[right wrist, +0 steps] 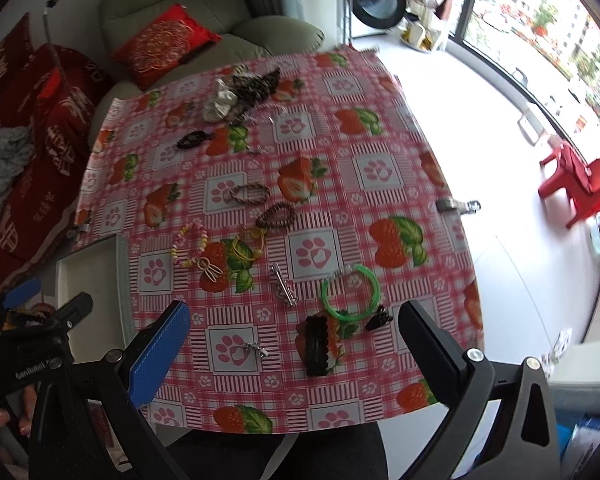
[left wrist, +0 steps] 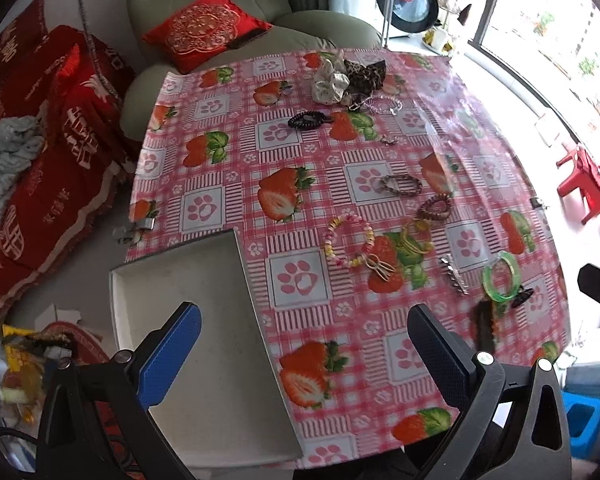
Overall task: Organize jewelry
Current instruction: 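Grasp the pastel beaded bracelet with the left tool while the right tool grasps the brown braided bracelet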
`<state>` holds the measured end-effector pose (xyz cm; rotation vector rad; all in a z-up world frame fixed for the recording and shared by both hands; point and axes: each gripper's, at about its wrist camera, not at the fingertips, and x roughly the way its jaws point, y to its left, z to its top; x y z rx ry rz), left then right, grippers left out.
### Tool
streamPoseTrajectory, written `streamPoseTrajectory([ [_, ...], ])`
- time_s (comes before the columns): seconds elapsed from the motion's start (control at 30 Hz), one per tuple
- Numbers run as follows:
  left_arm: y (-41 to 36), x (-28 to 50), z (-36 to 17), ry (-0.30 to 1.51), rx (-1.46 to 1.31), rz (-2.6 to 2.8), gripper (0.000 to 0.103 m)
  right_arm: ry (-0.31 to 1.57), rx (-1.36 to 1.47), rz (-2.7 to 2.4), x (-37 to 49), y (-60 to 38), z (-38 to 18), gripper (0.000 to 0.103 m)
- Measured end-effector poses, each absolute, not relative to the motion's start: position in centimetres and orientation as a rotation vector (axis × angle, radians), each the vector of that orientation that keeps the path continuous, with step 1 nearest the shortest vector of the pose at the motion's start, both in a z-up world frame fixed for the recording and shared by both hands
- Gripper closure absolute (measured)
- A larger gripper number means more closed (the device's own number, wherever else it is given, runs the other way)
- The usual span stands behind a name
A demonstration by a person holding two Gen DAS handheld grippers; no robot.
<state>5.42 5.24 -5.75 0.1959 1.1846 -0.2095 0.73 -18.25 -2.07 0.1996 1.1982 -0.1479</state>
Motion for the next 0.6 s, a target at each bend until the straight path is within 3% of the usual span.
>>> streamPoseTrajectory([
  [0.47, 3.0, 11.6, -13.6, 1.239, 0.249, -0.288, 0.0, 1.287, 0.225, -0.227, 4.9, -20.3, -9.9, 0.0],
  [0.6, 2.2, 13.0, -15.6, 1.248, 0.256, -0.274, 0.006, 1.308, 0.224, -0.207, 7.2, -21.3, -12.7, 0.0],
])
